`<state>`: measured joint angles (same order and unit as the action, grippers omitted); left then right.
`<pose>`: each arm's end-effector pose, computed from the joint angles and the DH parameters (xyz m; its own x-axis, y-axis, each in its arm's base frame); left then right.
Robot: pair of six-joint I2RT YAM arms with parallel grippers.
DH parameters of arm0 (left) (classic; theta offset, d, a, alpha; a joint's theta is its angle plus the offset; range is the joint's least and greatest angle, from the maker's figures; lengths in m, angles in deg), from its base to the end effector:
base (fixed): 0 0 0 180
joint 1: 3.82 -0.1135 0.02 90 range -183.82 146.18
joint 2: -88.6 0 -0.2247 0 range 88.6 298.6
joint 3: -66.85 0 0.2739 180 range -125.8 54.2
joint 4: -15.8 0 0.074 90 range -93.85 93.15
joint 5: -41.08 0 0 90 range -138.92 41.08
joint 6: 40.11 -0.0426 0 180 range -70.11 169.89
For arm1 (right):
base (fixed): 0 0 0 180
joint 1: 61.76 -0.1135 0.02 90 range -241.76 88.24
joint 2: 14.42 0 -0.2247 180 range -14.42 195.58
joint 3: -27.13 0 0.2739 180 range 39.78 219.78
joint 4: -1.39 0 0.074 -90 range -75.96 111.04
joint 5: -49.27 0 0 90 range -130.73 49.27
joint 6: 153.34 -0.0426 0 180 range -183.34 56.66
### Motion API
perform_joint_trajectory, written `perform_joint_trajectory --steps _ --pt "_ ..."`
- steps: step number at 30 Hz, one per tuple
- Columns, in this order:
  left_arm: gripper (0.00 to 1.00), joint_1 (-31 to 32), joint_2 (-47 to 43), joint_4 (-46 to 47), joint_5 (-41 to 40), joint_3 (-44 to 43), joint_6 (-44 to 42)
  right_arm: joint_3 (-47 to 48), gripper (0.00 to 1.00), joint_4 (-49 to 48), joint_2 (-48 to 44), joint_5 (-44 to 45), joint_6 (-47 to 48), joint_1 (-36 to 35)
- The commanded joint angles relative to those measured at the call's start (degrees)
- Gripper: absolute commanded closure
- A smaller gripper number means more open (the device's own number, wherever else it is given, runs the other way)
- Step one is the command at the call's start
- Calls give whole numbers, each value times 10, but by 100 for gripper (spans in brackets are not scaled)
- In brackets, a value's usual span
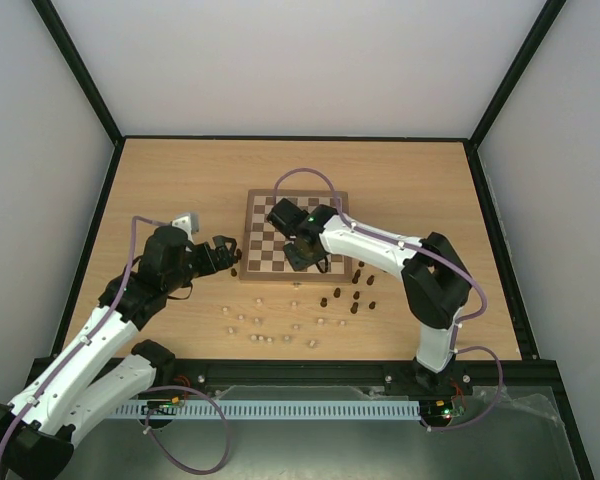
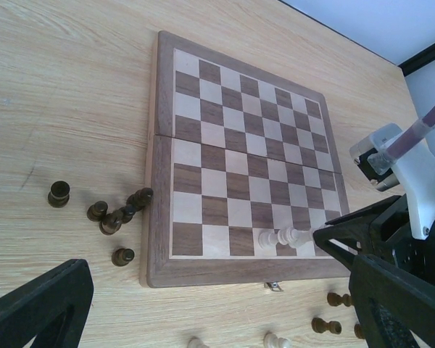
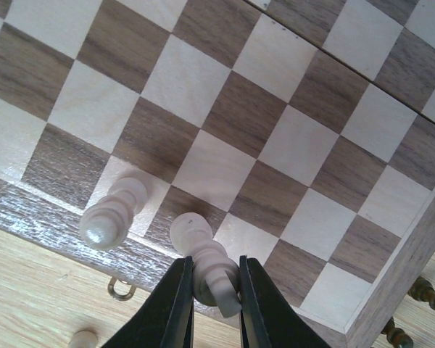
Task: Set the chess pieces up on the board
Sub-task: Place the chess piece on the chessboard.
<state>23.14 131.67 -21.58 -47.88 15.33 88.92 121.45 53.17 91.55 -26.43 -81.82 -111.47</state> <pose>0.2036 -0.1044 0.2508 -0.6293 -0.3863 -0.6743 0.0916 0.8248 -0.5580 0.2678 0.2996 0.1711 -0.7602 -0.4217 -0.4942 -0.4499 0.8905 -0.0677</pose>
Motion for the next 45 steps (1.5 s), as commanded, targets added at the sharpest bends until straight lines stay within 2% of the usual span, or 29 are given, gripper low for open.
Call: perform_joint_trajectory --steps 1,26,45 --pt "0 -2 -6 10 4 11 3 -2 86 26 -1 12 -6 -14" --pt "1 -3 -18 5 3 17 5 6 84 40 30 54 -15 -28" --pt "0 -3 -25 2 5 20 7 7 62 40 19 44 -17 -38"
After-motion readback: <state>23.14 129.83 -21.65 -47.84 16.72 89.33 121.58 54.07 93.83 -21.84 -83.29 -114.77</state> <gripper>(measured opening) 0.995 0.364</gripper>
